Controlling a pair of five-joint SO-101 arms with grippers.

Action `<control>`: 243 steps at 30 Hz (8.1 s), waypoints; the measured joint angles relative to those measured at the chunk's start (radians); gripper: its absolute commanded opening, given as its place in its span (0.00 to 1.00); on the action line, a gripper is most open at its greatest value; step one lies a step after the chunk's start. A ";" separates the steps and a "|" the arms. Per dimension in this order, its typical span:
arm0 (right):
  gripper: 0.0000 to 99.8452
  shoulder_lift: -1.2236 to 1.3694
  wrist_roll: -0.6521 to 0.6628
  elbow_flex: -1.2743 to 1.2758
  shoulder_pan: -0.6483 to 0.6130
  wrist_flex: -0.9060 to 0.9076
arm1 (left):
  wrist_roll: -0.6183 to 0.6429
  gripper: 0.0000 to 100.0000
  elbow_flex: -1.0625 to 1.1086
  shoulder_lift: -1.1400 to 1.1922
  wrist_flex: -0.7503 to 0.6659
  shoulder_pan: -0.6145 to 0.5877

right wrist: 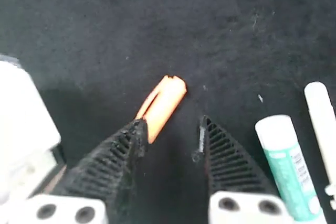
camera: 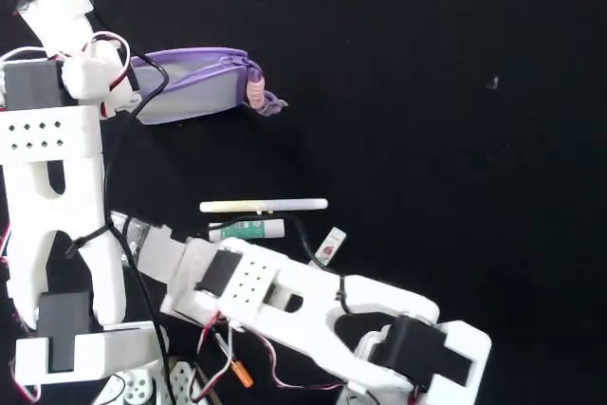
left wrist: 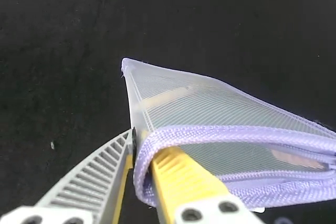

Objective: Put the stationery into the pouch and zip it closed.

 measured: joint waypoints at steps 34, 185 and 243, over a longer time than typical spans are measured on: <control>0.02 0.373 -0.028 -0.362 -0.005 0.232 | 0.000 0.03 0.000 0.000 0.000 -0.025; 0.19 -0.907 0.058 0.103 0.534 -0.316 | -0.002 0.03 0.000 0.000 0.012 0.035; 0.05 0.583 0.597 -0.649 0.417 0.276 | -0.002 0.03 0.000 0.000 0.009 0.008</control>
